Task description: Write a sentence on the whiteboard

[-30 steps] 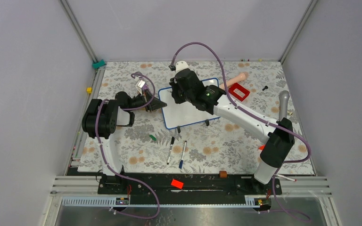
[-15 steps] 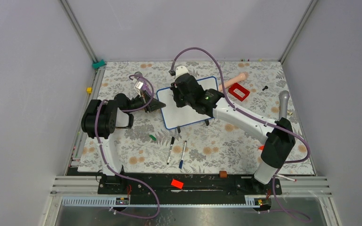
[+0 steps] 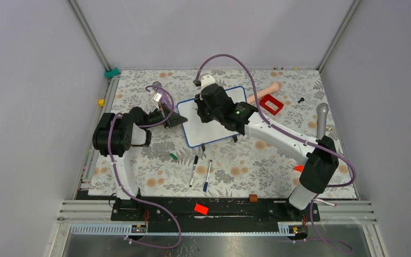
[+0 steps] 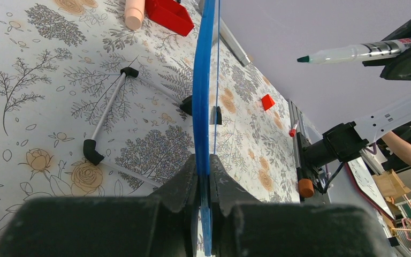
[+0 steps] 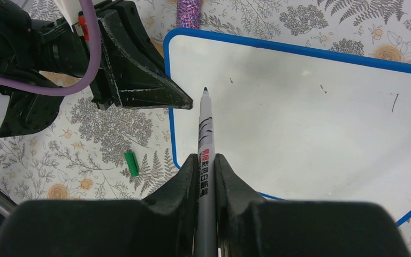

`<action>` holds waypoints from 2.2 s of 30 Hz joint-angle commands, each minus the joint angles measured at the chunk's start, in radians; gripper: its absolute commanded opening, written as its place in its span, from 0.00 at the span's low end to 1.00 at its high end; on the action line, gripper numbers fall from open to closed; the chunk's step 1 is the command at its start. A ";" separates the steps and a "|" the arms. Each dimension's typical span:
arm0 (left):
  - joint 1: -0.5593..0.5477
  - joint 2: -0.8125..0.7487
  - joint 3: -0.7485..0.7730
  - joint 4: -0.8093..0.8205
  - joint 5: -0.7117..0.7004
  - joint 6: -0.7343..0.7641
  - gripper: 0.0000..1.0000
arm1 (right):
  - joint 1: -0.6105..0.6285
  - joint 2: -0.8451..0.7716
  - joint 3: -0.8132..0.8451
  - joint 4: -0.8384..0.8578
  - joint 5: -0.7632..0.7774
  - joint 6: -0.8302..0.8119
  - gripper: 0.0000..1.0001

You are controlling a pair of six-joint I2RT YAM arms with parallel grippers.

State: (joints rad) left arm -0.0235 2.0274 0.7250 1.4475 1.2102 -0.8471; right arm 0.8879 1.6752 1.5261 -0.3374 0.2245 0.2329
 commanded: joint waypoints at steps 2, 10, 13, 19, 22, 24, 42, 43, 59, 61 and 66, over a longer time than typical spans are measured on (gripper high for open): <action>0.008 0.046 -0.014 0.021 0.035 0.071 0.00 | 0.010 -0.031 0.016 0.037 -0.017 0.015 0.00; 0.008 0.054 -0.009 0.022 0.045 0.069 0.00 | 0.010 0.003 0.067 0.013 -0.018 0.037 0.00; 0.008 0.054 -0.009 0.022 0.046 0.069 0.00 | 0.009 -0.003 0.060 0.023 -0.005 0.047 0.00; 0.008 0.054 -0.007 0.022 0.050 0.072 0.00 | 0.009 -0.009 0.022 0.045 -0.026 0.033 0.00; 0.008 0.056 -0.005 0.021 0.051 0.073 0.00 | 0.010 -0.016 0.012 0.059 -0.025 0.039 0.00; 0.008 0.060 -0.003 0.023 0.051 0.069 0.00 | 0.009 -0.016 0.011 0.072 -0.030 0.040 0.00; 0.004 0.060 0.005 0.022 0.067 0.066 0.00 | 0.009 0.092 0.085 0.102 -0.066 -0.010 0.00; 0.005 0.057 0.004 0.021 0.068 0.067 0.00 | 0.009 0.097 0.092 0.102 -0.064 -0.014 0.00; -0.007 0.021 0.004 0.021 0.084 0.079 0.00 | 0.009 0.146 0.170 0.050 -0.017 -0.035 0.00; -0.007 0.018 0.004 0.022 0.087 0.079 0.00 | 0.009 0.151 0.173 0.048 -0.019 -0.034 0.00; -0.009 0.018 0.005 0.022 0.087 0.077 0.00 | 0.009 0.168 0.191 0.030 -0.019 -0.033 0.00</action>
State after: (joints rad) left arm -0.0246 2.0434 0.7334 1.4677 1.2228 -0.8654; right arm 0.8886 1.8282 1.6623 -0.2958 0.1837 0.2123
